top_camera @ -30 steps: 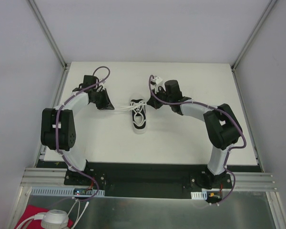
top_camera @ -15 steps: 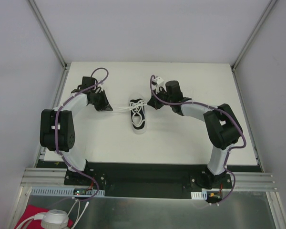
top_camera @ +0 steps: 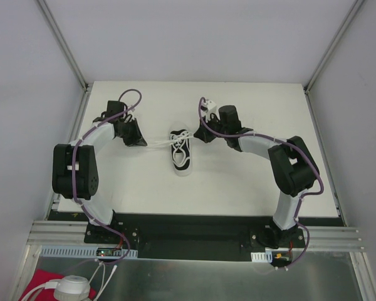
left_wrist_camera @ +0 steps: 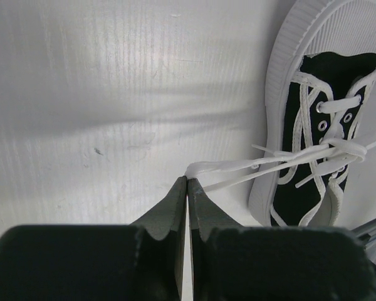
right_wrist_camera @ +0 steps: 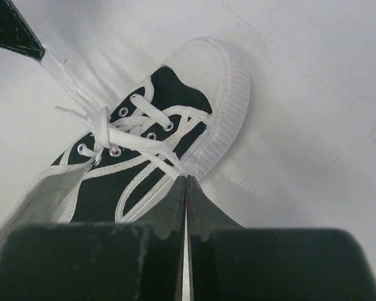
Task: Tie the shoes
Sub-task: Tie the shoelace on the shoe.
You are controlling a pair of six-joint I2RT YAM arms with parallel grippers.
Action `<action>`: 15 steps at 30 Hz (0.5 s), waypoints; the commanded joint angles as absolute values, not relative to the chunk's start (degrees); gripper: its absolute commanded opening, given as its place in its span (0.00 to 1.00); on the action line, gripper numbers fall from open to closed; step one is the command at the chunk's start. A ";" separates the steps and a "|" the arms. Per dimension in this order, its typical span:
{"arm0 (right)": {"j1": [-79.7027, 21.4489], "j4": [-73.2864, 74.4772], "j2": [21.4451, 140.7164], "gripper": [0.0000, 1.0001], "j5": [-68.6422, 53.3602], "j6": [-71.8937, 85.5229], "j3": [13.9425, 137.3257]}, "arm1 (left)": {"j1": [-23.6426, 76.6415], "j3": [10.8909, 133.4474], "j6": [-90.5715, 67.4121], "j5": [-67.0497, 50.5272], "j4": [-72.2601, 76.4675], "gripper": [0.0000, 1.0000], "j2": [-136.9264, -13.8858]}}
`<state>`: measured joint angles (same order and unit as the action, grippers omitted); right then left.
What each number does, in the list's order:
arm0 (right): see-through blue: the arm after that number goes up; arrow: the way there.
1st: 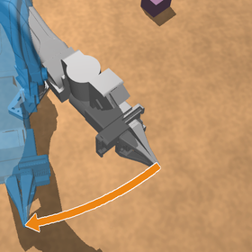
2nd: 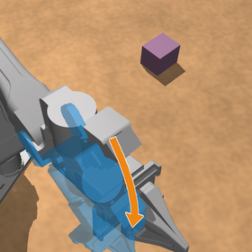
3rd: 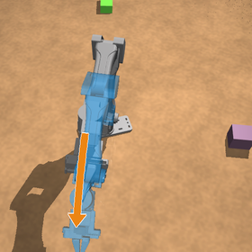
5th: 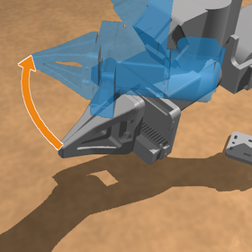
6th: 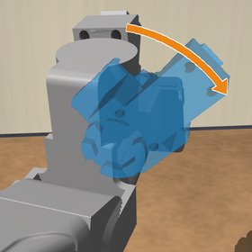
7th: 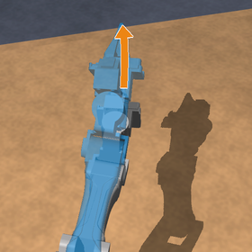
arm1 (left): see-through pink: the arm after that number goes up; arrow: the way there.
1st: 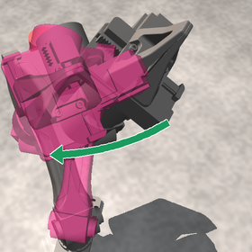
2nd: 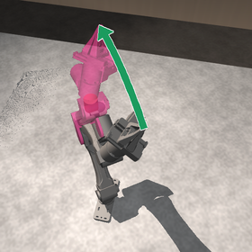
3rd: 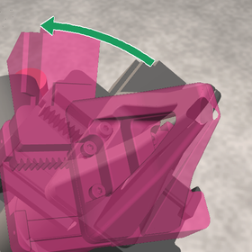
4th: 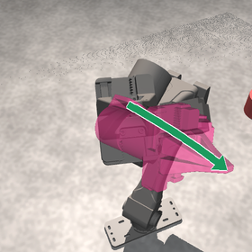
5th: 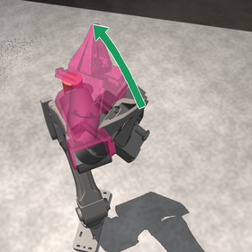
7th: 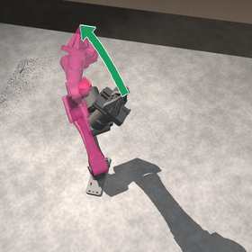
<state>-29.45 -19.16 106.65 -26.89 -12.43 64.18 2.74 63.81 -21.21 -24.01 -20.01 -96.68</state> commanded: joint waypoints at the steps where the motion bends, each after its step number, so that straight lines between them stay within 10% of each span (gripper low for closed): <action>1: -29.09 -21.97 104.50 0.00 -30.14 -11.78 65.04 | 1.41 65.21 -20.04 -23.63 -21.88 0.00 -94.22; 13: -30.85 -14.24 106.70 0.00 -32.79 -15.21 69.52 | 6.76 71.19 -20.74 -25.05 -21.88 0.00 -96.76; 15: -30.85 -12.84 106.26 0.15 -30.51 -15.55 69.70 | 7.20 71.63 -20.92 -25.14 -21.88 0.00 -97.47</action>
<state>-30.30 -15.33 106.83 -31.09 -13.76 67.24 5.87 68.97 -21.26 -24.49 -20.84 -96.64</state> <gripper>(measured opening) 0.073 0.006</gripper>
